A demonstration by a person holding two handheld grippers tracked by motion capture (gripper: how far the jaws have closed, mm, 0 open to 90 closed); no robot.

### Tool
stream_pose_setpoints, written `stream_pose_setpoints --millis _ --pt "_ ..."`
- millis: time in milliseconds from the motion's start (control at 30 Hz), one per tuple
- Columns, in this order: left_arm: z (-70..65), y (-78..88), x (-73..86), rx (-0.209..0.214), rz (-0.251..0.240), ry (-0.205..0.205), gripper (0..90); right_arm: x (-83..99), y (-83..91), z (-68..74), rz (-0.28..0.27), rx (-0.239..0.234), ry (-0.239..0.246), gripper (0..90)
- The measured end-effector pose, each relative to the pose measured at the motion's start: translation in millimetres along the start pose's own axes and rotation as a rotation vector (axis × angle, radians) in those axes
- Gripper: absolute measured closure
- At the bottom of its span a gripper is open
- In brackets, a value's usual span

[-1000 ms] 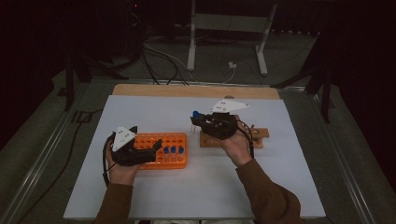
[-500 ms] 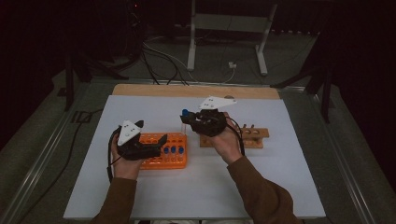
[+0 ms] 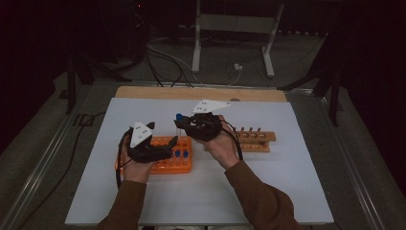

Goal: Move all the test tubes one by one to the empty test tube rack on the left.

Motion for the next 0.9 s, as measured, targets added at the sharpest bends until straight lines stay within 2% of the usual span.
stream_pose_setpoints --millis 133,333,600,900 --pt "-5.3 -2.0 -0.9 0.023 -0.003 -0.015 31.3 -1.5 -3.8 6.5 -0.002 -0.015 0.006 77.0" --pt "-7.1 -2.5 -2.6 0.052 -0.024 -0.008 55.6 -1.3 -9.3 14.5 0.003 -0.032 0.019 76.9" --pt "-10.3 -2.3 -2.2 0.08 -0.027 -0.02 75.7 -1.5 -10.8 18.0 -0.002 -0.039 0.017 77.0" --pt "-10.6 -1.6 -2.0 0.085 -0.026 -0.03 78.2 -1.4 -10.1 18.8 -0.004 -0.041 0.026 75.8"
Point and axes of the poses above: each handheld gripper's, and its own axes: y roughly backward along the jaws, x roughly out of its underside, z roughly to its left, the point moved 8 cm from there along -y, roughly forward along the jaws, and after that the axes turned 1 degree about -y, right-handed, at the moved point
